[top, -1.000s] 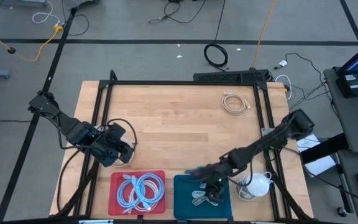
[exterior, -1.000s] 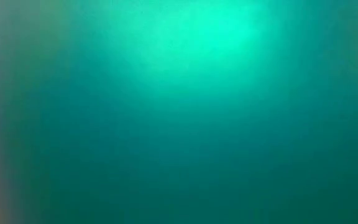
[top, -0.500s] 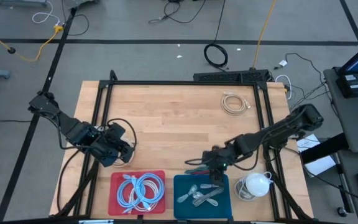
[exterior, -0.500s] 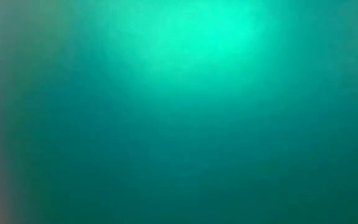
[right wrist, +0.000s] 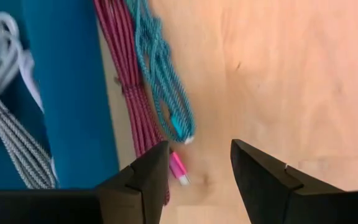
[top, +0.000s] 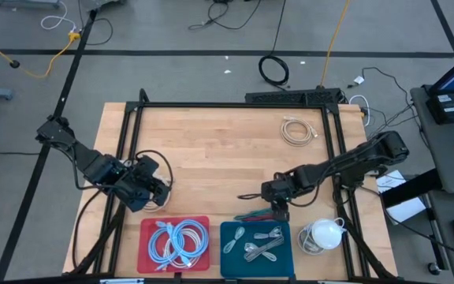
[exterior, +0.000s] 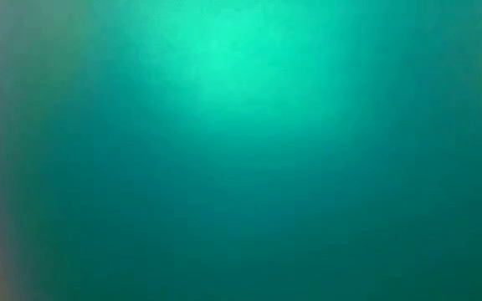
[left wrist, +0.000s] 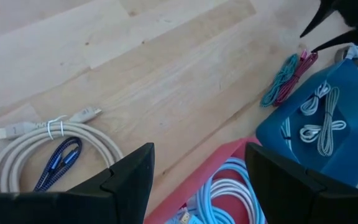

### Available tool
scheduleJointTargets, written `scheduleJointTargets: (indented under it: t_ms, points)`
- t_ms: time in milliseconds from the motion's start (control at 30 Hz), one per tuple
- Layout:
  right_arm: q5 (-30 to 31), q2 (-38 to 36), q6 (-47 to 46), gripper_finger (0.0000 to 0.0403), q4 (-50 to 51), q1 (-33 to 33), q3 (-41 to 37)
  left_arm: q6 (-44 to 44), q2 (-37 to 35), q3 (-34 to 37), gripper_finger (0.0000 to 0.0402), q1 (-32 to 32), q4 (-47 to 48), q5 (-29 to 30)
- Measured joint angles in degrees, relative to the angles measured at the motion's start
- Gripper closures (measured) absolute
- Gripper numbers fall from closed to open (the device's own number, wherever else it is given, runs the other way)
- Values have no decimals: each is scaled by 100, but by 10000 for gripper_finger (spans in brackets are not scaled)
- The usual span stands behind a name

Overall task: Pick & Place USB Port
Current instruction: Put the black and green USB cable into the blue bin

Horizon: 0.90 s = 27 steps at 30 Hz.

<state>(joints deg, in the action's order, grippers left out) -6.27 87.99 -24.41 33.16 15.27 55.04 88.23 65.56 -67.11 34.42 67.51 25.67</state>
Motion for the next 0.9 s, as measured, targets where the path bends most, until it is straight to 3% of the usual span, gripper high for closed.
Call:
scheduleJointTargets:
  t_ms: [200,900]
  points:
    - [-324,-4,-306,238,-539,9,-343,57,0,0,149,49,0,4]
    - [-279,112,-231,238,-1223,20,-346,196,0,0,149,48,-2,32]
